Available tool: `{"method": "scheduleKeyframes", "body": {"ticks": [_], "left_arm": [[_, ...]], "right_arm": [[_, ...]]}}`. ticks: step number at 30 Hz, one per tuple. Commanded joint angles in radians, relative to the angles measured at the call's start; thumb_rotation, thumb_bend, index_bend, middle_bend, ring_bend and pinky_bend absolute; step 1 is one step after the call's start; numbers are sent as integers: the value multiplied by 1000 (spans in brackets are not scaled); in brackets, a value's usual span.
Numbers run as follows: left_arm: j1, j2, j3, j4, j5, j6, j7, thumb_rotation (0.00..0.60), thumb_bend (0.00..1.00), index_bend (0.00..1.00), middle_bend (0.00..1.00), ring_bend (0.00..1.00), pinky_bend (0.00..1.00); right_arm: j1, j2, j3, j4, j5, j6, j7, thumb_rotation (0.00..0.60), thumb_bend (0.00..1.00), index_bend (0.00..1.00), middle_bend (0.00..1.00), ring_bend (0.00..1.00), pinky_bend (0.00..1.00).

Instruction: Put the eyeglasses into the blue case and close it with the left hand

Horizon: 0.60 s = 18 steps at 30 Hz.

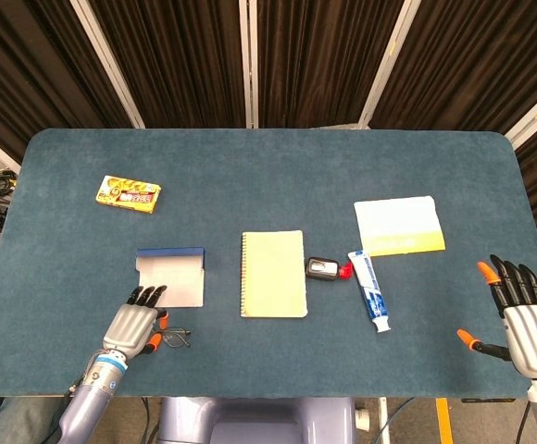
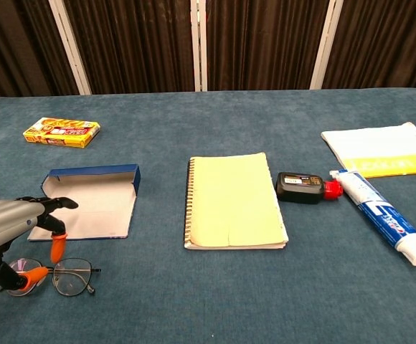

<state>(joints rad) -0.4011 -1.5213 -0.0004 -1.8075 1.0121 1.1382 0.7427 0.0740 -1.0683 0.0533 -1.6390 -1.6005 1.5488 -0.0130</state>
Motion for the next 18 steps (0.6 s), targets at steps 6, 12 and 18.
{"method": "scheduleKeyframes", "body": {"ticks": [6, 12, 18], "left_arm": [[-7, -6, 10, 10, -18, 12, 4, 600, 449, 508, 0, 0, 0], [-14, -13, 18, 18, -26, 15, 3, 600, 452, 515, 0, 0, 0], [-21, -16, 23, 16, -39, 25, 14, 600, 502, 557, 0, 0, 0]], "right_arm": [[0, -2, 0, 1, 0, -1, -6, 600, 0, 0, 0, 0, 0], [0, -2, 0, 0, 1, -1, -7, 600, 0, 0, 0, 0, 0], [0, -2, 0, 0, 0, -2, -6, 600, 0, 0, 0, 0, 0]]}}
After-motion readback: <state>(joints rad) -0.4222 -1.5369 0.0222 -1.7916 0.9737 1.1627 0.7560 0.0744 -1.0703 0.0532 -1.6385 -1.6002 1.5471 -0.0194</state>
